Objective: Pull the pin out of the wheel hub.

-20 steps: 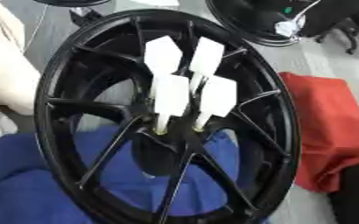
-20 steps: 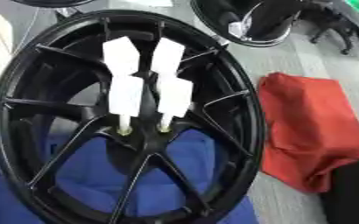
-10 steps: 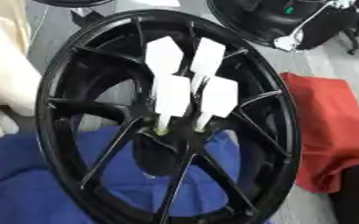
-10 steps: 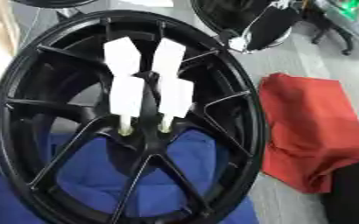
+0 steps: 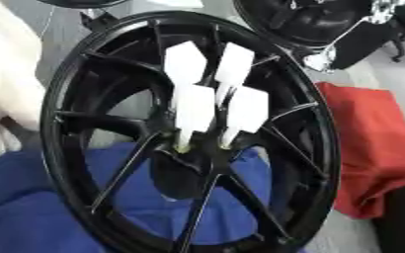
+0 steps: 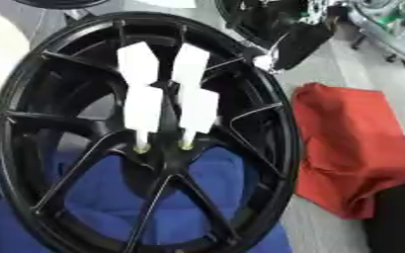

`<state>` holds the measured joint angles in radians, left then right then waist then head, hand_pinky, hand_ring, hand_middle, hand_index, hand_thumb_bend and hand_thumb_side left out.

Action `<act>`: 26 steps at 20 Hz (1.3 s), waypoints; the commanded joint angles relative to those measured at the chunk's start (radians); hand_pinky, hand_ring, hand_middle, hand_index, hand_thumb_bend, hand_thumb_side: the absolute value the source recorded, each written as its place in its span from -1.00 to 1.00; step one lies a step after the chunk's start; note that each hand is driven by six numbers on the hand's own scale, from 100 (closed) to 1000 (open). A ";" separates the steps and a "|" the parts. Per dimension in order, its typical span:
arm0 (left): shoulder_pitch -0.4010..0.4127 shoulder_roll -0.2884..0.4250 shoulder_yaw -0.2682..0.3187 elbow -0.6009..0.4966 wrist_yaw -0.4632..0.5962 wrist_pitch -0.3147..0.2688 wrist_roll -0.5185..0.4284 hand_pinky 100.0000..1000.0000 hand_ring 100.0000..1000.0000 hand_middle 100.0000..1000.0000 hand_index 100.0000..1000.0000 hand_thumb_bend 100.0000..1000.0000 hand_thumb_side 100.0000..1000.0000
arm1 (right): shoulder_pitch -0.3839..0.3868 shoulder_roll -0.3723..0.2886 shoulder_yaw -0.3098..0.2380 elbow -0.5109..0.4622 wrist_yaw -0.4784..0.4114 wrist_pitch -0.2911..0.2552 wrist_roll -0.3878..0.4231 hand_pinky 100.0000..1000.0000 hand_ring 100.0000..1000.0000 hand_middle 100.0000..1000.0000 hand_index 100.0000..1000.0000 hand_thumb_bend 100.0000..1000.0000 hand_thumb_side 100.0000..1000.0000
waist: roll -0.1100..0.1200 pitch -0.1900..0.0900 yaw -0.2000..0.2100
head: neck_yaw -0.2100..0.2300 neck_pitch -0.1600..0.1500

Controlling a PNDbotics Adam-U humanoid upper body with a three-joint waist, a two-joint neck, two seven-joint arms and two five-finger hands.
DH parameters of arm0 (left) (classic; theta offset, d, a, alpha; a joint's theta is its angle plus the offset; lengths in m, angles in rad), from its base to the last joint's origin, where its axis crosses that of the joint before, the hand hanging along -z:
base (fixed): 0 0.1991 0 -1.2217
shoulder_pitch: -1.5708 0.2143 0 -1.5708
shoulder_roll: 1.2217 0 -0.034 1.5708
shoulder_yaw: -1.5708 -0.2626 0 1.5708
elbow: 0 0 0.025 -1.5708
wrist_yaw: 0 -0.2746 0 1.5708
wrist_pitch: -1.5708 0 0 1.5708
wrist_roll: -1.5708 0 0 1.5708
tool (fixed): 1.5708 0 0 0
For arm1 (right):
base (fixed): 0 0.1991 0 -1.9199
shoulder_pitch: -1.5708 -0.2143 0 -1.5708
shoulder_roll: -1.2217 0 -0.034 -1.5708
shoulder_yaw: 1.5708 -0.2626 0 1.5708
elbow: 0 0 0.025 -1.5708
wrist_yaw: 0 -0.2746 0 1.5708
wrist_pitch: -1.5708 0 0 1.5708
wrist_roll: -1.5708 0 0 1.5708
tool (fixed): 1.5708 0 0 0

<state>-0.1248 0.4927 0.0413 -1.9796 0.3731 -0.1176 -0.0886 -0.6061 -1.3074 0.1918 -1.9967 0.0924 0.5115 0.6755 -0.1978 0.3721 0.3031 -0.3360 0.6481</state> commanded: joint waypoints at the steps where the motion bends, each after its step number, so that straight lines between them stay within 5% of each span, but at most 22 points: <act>1: -0.003 0.011 0.005 -0.020 0.007 0.004 0.000 0.98 0.56 0.16 0.68 -1.00 0.40 | 0.001 -0.045 -0.011 -0.003 -0.023 0.019 -0.028 0.64 0.79 0.73 0.73 -1.00 -0.68 | 0.018 -0.037 -0.008 | 0.000 0.004; 12: -0.002 0.005 -0.006 -0.020 0.052 0.033 -0.012 0.97 0.56 0.16 0.68 -1.00 0.36 | 0.036 -0.048 0.019 -0.003 -0.126 0.044 -0.152 0.54 0.65 0.62 0.70 -1.00 -0.34 | 0.040 -0.102 -0.049 | -0.015 0.045; 17: -0.002 0.002 -0.010 -0.020 0.072 0.043 -0.018 0.97 0.56 0.16 0.68 -1.00 0.34 | 0.042 -0.043 0.048 -0.003 -0.157 0.054 -0.206 0.52 0.61 0.59 0.68 -1.00 -0.12 | 0.048 -0.129 -0.052 | -0.026 0.098; 26: -0.001 -0.007 -0.014 -0.020 0.098 0.056 -0.023 0.97 0.56 0.17 0.68 -1.00 0.33 | 0.045 -0.026 0.097 -0.003 -0.144 0.064 -0.309 0.47 0.55 0.58 0.69 -1.00 -0.40 | 0.061 -0.162 -0.043 | -0.004 0.122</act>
<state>-0.1228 0.4750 0.0279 -1.9796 0.4624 -0.0648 -0.1110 -0.5535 -1.3131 0.2950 -1.9967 -0.0592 0.5740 0.3870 -0.1457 0.2286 0.2619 -0.3440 0.7641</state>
